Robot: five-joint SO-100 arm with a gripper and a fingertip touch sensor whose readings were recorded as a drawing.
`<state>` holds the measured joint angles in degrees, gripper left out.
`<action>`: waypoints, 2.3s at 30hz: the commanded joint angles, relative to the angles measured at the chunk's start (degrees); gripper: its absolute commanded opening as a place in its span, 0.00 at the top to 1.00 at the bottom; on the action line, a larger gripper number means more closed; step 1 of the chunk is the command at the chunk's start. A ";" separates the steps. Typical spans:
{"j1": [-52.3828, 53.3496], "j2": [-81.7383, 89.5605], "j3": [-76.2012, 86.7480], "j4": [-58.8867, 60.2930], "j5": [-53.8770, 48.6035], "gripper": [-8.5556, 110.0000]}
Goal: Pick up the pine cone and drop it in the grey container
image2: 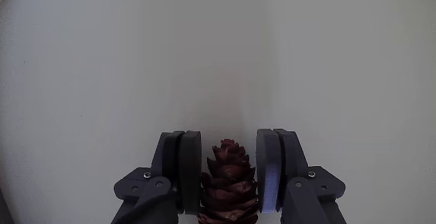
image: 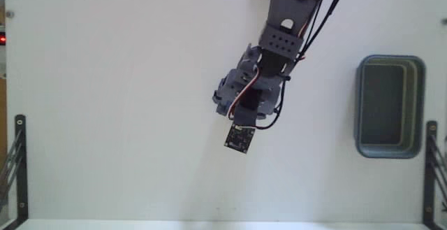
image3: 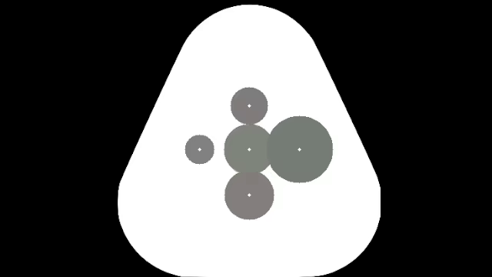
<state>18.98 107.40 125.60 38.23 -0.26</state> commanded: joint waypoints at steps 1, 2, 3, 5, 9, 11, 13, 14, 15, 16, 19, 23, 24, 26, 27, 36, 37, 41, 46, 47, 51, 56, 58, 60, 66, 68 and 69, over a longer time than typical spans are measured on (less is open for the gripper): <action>0.07 1.42 -0.04 -0.57 0.26 0.55; 0.07 1.49 -0.21 -0.32 0.26 0.55; 0.07 1.55 -0.34 -0.14 0.26 0.55; 0.07 1.77 -0.91 0.66 0.26 0.55; 0.07 2.45 -2.87 3.30 0.26 0.55; 0.07 2.91 -4.54 5.43 0.26 0.55; 0.07 3.26 -6.16 7.40 0.26 0.55; 0.07 3.38 -6.83 8.19 0.26 0.55; 0.07 3.54 -7.83 9.34 0.26 0.55; 0.07 3.67 -8.83 10.47 0.26 0.55; 0.07 3.90 -11.58 13.46 0.26 0.55; 0.07 3.94 -15.77 17.69 0.26 0.55; 0.07 3.92 -16.55 18.45 0.26 0.55; 0.07 3.78 -18.94 20.69 0.26 0.55; 0.07 3.71 -19.75 21.43 0.26 0.55; 0.07 2.17 -30.07 30.21 0.26 0.55; 0.07 1.89 -31.44 31.30 0.26 0.55; 0.07 0.79 -36.17 34.93 0.26 0.55; 0.07 -1.13 -43.22 40.07 0.26 0.55; 0.07 -1.44 -44.28 40.81 0.26 0.55; 0.07 -3.04 -49.40 44.34 0.26 0.55; 0.07 -3.37 -50.40 45.01 0.26 0.55; 0.07 -3.37 -50.40 45.01 0.26 0.55; 0.07 -3.37 -50.40 45.01 0.26 0.55; 0.07 -3.37 -50.40 45.01 0.26 0.55; 0.07 -3.37 -50.40 45.01 0.26 0.55; 0.07 -3.37 -50.40 45.01 0.26 0.55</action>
<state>18.98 103.36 78.05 82.88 -0.26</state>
